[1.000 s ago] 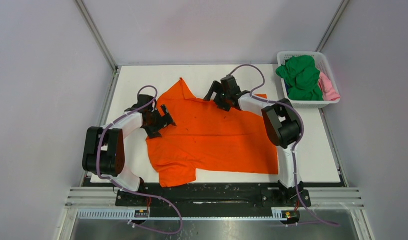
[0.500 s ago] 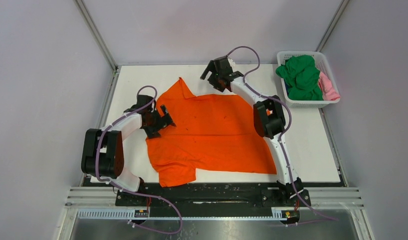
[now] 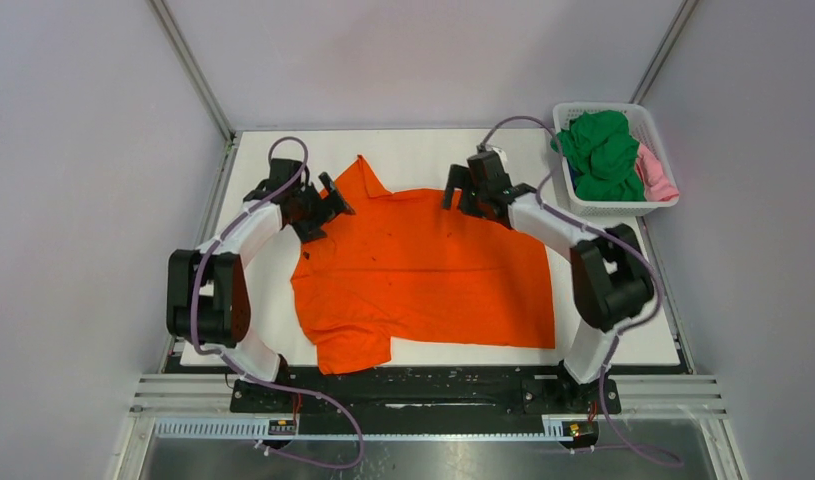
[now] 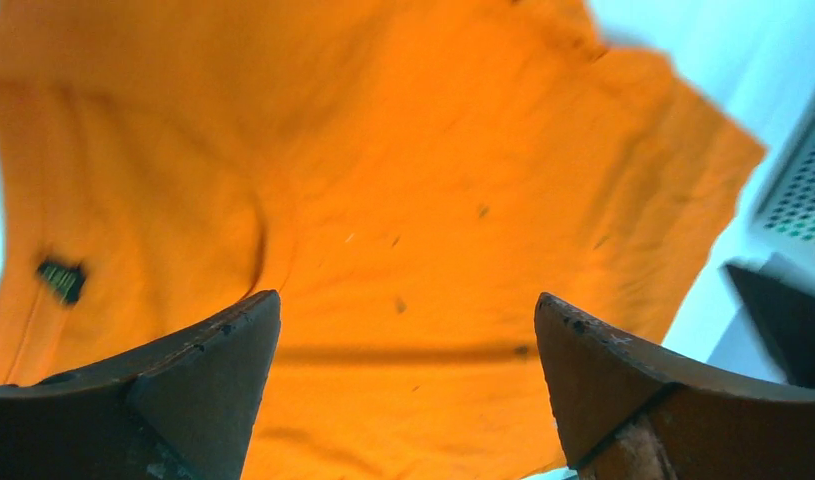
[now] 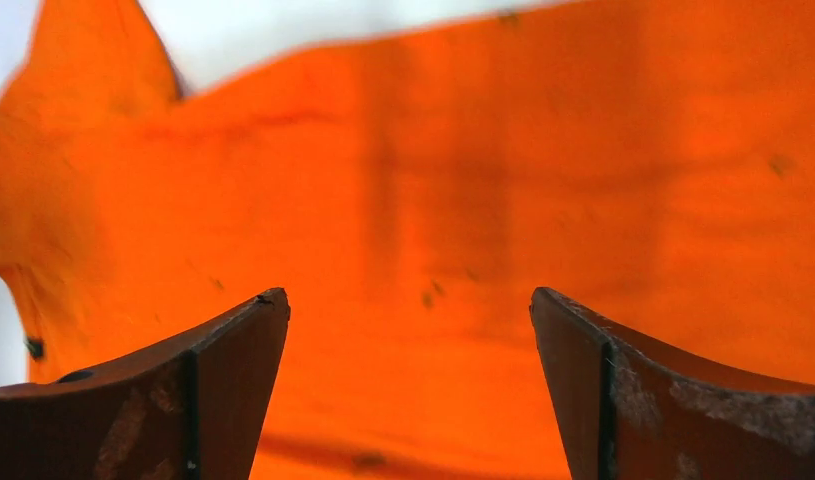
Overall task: Fold and stack the t-shirts
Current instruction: Flatten out the tshirt
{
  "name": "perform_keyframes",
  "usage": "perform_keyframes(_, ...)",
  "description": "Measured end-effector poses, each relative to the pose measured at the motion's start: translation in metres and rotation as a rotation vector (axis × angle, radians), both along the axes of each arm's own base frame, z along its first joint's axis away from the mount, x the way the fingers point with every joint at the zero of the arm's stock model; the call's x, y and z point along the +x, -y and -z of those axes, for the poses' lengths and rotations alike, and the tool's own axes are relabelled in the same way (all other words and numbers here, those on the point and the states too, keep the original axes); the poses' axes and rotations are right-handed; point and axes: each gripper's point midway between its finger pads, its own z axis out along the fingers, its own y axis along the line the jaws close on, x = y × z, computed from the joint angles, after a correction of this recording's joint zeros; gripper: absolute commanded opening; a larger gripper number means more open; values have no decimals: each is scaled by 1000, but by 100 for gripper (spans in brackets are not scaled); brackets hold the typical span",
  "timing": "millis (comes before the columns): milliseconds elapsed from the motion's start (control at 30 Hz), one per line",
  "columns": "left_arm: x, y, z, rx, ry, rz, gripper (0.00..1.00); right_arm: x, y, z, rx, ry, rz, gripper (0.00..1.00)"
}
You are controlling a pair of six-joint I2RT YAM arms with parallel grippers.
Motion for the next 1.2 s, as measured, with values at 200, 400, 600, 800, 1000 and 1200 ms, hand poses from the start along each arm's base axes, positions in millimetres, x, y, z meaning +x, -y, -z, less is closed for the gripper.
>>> perform_keyframes(200,58,18,-6,-69,36,-9,82,-65,37,7,-54,-9,-25,100)
perform_keyframes(400,92,41,16,-113,-5,-12,67,-103,60,50,-136,-112,-37,99)
perform_keyframes(600,119,60,26,-131,-10,-26,54,-110,73,59,-189,-121,-23,99)
perform_keyframes(800,140,67,37,-120,-12,-65,43,-113,77,62,-208,-121,-19,99)
perform_keyframes(1000,154,62,55,-91,-26,-105,34,-116,80,65,-215,-130,-17,99)
perform_keyframes(1200,174,67,61,-101,-20,-133,17,-117,82,67,-221,-132,-13,99)
